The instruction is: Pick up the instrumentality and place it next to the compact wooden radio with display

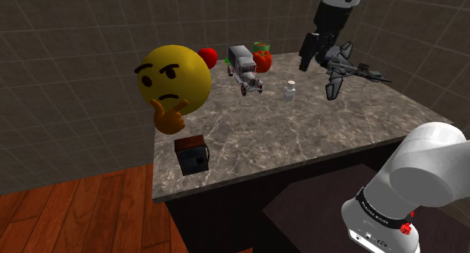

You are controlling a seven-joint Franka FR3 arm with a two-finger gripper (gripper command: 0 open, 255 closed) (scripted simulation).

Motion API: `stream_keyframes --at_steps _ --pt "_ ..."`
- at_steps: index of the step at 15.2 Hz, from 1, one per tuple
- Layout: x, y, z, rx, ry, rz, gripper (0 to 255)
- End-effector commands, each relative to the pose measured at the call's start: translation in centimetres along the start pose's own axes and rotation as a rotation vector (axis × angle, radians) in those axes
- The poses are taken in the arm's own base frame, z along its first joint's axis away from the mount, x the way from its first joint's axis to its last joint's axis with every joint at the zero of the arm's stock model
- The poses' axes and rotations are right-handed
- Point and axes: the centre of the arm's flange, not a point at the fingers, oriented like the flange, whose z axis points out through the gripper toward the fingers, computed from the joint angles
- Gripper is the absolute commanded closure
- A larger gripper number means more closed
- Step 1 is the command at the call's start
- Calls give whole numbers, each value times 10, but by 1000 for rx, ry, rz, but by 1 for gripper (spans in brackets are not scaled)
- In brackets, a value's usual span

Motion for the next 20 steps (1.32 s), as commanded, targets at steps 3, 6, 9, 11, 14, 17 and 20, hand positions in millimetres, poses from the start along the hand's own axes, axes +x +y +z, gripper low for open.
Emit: stream_keyframes --at_steps 3,6,9,11,14,17,20 --pt "13 16 16 -4 -6 0 0" --pt "32 40 41 -10 -16 1 0" --pt "51 65 66 -17 -26 1 0" --pt "64 81 83 -21 -32 2 0" --pt "83 106 107 -27 -42 2 0" --pt "101 131 132 -33 -52 3 0" --pt "119 156 157 -39 -61 3 0"
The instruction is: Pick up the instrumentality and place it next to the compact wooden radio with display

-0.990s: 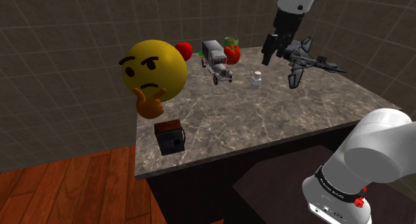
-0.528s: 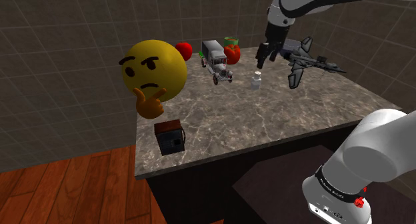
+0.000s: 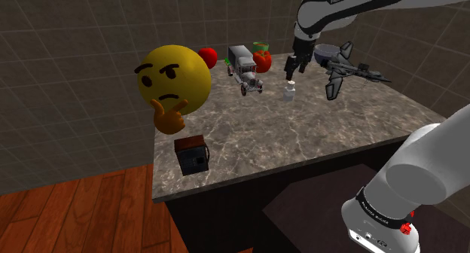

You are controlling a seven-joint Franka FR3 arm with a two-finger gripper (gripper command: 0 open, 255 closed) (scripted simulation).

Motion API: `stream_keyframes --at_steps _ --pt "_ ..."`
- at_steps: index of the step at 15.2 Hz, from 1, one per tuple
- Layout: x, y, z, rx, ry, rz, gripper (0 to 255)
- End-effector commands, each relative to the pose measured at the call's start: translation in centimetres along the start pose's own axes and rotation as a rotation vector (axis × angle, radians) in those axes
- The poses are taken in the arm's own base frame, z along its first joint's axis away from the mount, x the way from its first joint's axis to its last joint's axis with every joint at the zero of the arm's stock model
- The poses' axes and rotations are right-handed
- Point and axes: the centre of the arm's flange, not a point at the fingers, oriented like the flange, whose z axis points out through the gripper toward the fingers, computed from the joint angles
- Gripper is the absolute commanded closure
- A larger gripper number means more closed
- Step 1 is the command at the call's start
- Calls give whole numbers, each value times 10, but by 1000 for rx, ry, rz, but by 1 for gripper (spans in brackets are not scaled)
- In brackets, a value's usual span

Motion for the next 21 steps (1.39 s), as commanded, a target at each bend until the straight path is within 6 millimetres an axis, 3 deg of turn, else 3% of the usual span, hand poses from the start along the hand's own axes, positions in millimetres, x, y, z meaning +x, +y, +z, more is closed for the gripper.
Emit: stream_keyframes --at_steps 1,10,17,18,21 --pt "12 17 19 -5 -6 0 0" --pt "15 22 63 -6 -8 0 0" --pt "15 22 63 -6 -8 0 0" --pt "15 22 63 -6 -8 0 255" --pt "15 22 63 -6 -8 0 255"
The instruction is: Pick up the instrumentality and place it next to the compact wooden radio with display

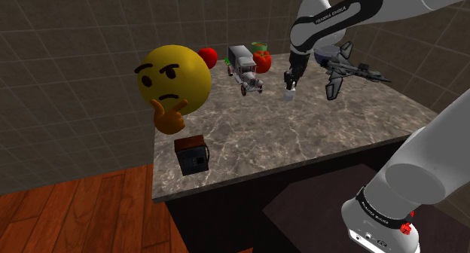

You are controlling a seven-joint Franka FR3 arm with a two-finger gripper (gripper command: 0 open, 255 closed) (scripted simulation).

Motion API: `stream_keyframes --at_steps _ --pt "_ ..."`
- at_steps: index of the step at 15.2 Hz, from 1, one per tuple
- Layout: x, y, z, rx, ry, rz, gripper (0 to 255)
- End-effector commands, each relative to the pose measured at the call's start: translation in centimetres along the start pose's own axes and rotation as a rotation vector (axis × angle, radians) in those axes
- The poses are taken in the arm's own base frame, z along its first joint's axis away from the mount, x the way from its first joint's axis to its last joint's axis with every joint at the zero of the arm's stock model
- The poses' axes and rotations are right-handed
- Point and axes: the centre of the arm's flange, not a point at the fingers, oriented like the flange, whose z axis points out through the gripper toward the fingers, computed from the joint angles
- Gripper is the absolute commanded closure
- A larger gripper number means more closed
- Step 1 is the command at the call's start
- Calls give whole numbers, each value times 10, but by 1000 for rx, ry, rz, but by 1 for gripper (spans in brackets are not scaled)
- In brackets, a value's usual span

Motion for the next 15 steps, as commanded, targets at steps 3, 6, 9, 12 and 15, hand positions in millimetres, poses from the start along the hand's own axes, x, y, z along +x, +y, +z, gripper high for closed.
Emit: stream_keyframes --at_steps 3,6,9,12,15 --pt "0 0 0 0 0 0 255" --pt "0 0 0 0 0 0 255" --pt "1 1 -16 0 0 0 255" --pt "2 2 -31 0 0 0 255" --pt "3 2 -47 0 0 0 255"
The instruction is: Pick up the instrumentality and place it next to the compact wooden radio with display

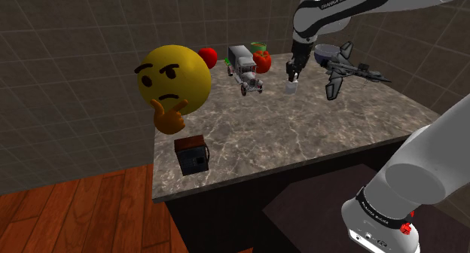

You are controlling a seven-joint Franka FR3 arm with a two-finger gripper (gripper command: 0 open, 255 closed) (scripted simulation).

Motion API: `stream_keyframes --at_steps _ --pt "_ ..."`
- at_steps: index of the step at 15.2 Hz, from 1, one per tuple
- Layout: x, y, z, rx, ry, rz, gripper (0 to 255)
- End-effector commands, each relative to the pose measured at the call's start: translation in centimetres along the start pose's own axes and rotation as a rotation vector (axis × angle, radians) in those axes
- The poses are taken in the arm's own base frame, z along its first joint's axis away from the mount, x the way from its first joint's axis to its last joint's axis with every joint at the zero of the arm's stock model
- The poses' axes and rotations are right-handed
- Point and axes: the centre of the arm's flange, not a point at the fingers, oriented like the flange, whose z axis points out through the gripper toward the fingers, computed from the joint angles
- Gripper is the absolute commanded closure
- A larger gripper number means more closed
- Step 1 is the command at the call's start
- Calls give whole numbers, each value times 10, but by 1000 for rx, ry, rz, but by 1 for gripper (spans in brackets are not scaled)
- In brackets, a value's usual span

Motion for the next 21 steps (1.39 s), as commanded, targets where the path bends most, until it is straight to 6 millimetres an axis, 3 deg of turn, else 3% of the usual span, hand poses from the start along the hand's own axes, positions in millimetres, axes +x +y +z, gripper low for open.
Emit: stream_keyframes --at_steps 1,21 --pt "1 -1 -11 0 0 0 255" --pt "7 5 -117 0 0 0 255"
